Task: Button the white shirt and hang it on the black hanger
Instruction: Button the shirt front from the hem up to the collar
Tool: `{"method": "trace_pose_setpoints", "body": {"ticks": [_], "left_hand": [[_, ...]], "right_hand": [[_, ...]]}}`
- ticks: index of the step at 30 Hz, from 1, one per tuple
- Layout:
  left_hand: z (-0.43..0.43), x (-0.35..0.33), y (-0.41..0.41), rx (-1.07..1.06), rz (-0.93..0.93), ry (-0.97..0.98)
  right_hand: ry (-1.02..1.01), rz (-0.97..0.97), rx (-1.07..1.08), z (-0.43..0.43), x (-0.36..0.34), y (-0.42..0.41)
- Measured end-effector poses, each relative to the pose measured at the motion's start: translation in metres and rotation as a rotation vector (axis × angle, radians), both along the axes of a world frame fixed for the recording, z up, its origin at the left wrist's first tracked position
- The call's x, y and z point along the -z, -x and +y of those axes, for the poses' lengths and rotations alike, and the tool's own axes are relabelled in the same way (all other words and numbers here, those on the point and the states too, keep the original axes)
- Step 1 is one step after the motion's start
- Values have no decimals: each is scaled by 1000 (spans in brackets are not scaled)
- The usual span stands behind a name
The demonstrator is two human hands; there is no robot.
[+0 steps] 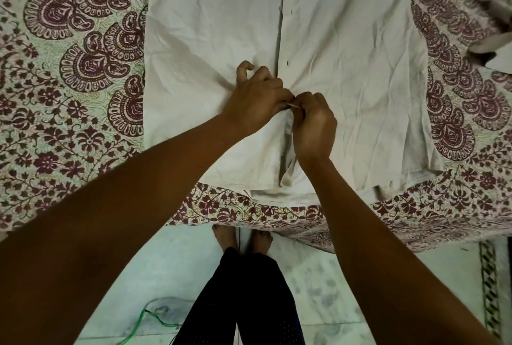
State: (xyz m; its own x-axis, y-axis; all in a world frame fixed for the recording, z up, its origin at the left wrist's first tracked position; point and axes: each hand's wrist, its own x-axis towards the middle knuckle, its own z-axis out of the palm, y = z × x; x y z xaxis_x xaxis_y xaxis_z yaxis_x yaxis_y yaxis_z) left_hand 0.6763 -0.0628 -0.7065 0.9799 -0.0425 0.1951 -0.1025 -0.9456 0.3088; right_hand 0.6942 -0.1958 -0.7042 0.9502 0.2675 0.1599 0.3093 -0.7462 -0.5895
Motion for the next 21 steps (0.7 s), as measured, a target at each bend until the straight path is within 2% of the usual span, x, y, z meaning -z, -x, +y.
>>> {"method": "trace_pose_setpoints", "body": {"ticks": [3,7,10,13,17,19,21], "left_hand": [[-8,1,-2,-48,48,53],[-14,5,2,-69,68,50],[-11,10,7,-98,91,99],[-7,17,18,-97,88,149],[-12,30,43,-57,92,65],[-15,35,53,-57,117,-11],[-17,38,60,-46,140,-85]], "right_hand": [[-46,11,61,0,5,3],[-232,101,215,5,5,6],[-350,248,342,10,1,10],[-307,425,308,8,-5,10],[-314,666,294,-3,-8,-8],[-296,712,277,-3,-9,-13],[-198,678,230,0,-10,-14]]}}
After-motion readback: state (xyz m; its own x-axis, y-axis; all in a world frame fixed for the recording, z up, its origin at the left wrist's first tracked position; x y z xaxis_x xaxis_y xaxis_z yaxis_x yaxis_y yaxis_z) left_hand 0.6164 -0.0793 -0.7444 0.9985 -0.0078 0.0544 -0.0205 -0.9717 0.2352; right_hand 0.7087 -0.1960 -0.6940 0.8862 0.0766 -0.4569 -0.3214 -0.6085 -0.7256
